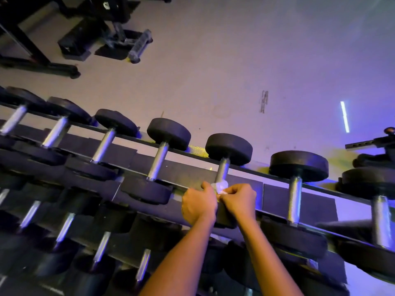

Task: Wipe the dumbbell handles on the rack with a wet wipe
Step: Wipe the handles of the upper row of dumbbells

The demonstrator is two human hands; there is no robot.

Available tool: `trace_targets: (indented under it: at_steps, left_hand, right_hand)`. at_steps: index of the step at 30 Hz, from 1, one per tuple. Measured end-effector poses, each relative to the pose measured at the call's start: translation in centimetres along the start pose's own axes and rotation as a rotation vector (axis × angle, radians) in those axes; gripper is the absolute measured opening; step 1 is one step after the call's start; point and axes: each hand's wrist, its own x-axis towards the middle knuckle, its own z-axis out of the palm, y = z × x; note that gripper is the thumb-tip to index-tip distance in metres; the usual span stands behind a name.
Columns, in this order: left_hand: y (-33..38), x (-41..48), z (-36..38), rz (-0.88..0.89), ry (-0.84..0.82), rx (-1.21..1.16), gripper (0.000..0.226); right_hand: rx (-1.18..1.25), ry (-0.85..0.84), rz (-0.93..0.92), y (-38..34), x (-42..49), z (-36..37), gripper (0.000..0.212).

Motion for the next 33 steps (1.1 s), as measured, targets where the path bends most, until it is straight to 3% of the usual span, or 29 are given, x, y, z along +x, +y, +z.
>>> trace_targets:
  at_steps: [12,17,20,23,29,33]
  left_hand:
    - [0.0,0.0,-0.3,0.007,-0.04,-0.006,0.042]
    - [0.0,0.3,0.0,0.009,-0.047,0.025,0.046]
    - [-0.1,0.3,0.2,0.021,-0.04,0.03,0.046]
    - [-0.2,0.3,0.2,0.016,-0.039,0.017,0.046]
    - [-0.2,0.5,0.3,0.032,-0.039,-0.006,0.041]
    - [-0.4,0.6,0.3,0.035,-0.053,-0.016,0.04]
  right_hand:
    - [0.176,0.157,-0.029,-3.6,6.1,-0.4,0.017]
    - [0.063,0.038,-0.019,-1.0,3.1,-0.4,0.041]
    - [0.009,-0.071,0.038,0.7,0.4,-0.4,0.031]
    - [0.026,-0.076,0.04,0.6,0.0,-0.5,0.023]
    - [0.101,0.149,-0.043,-1.9,2.6,0.0,0.012]
    - [0.098,0.223,-0.108,-4.0,5.0,-0.1,0.022]
